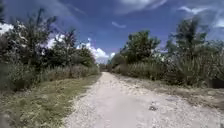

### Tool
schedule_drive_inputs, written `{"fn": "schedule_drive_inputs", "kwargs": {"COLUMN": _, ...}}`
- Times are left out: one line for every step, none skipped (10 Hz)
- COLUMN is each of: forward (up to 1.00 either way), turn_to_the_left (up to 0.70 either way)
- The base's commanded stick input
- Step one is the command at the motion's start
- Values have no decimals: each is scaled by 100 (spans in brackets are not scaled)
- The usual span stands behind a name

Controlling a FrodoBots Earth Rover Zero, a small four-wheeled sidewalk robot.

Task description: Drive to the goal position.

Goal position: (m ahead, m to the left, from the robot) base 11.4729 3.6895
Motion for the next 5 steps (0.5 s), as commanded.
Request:
{"fn": "schedule_drive_inputs", "kwargs": {"forward": 50, "turn_to_the_left": 0}}
{"fn": "schedule_drive_inputs", "kwargs": {"forward": 50, "turn_to_the_left": 0}}
{"fn": "schedule_drive_inputs", "kwargs": {"forward": 50, "turn_to_the_left": 0}}
{"fn": "schedule_drive_inputs", "kwargs": {"forward": 50, "turn_to_the_left": 0}}
{"fn": "schedule_drive_inputs", "kwargs": {"forward": 50, "turn_to_the_left": 0}}
